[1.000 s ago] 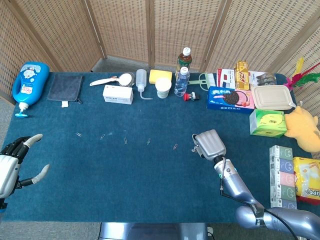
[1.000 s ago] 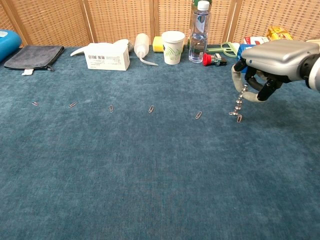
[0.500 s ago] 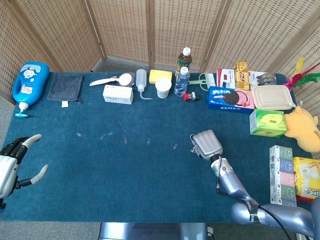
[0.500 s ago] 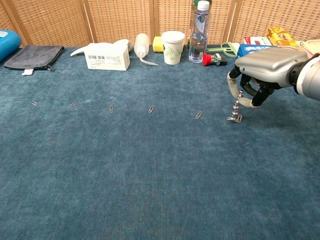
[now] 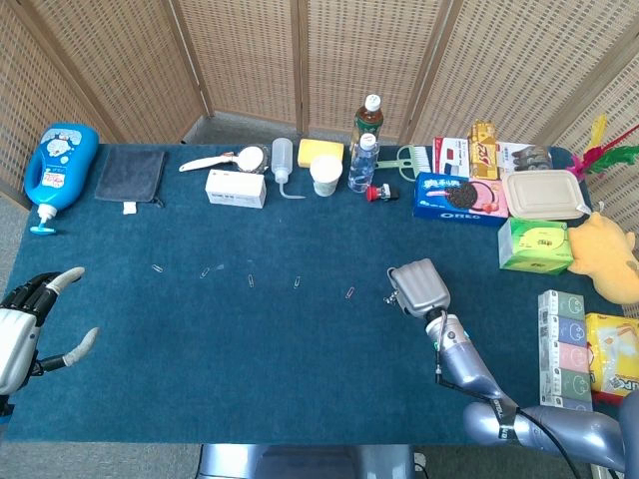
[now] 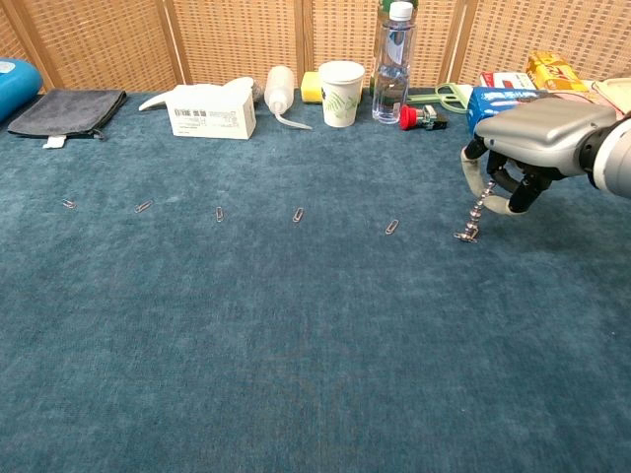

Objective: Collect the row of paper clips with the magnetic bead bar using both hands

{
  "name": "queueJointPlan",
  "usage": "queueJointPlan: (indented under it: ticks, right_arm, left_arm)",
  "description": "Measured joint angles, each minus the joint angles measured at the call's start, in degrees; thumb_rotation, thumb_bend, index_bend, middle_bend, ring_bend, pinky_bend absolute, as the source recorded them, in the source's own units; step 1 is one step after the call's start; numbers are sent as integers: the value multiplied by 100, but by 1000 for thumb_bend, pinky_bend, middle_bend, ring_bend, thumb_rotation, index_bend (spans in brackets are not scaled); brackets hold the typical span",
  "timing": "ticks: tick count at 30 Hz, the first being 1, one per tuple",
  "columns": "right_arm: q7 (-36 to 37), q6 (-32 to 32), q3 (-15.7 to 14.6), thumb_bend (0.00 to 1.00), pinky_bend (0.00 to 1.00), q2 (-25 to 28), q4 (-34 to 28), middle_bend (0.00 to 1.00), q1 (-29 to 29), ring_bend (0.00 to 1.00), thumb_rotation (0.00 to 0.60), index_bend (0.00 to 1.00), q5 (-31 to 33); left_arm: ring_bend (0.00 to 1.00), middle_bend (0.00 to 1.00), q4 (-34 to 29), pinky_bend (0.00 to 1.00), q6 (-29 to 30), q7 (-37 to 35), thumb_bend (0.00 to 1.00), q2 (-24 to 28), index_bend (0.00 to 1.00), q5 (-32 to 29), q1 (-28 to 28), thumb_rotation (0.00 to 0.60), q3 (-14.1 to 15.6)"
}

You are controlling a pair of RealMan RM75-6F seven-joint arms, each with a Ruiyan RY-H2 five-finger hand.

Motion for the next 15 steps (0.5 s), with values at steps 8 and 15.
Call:
queueJointPlan:
  ticks: [8, 15]
  right_arm:
    - [158, 68, 91, 446, 906, 141, -297, 813, 11, 850, 600, 645, -99]
    - [310, 22, 200, 446, 906, 223, -534, 813, 83, 850, 600, 644, -131]
  left_arm:
    - [196, 252, -7, 268, -10, 8, 505, -10, 147, 1, -13, 280, -7]
    - [195, 251, 8, 268, -7, -6, 505, -15, 147, 1, -11, 281, -6]
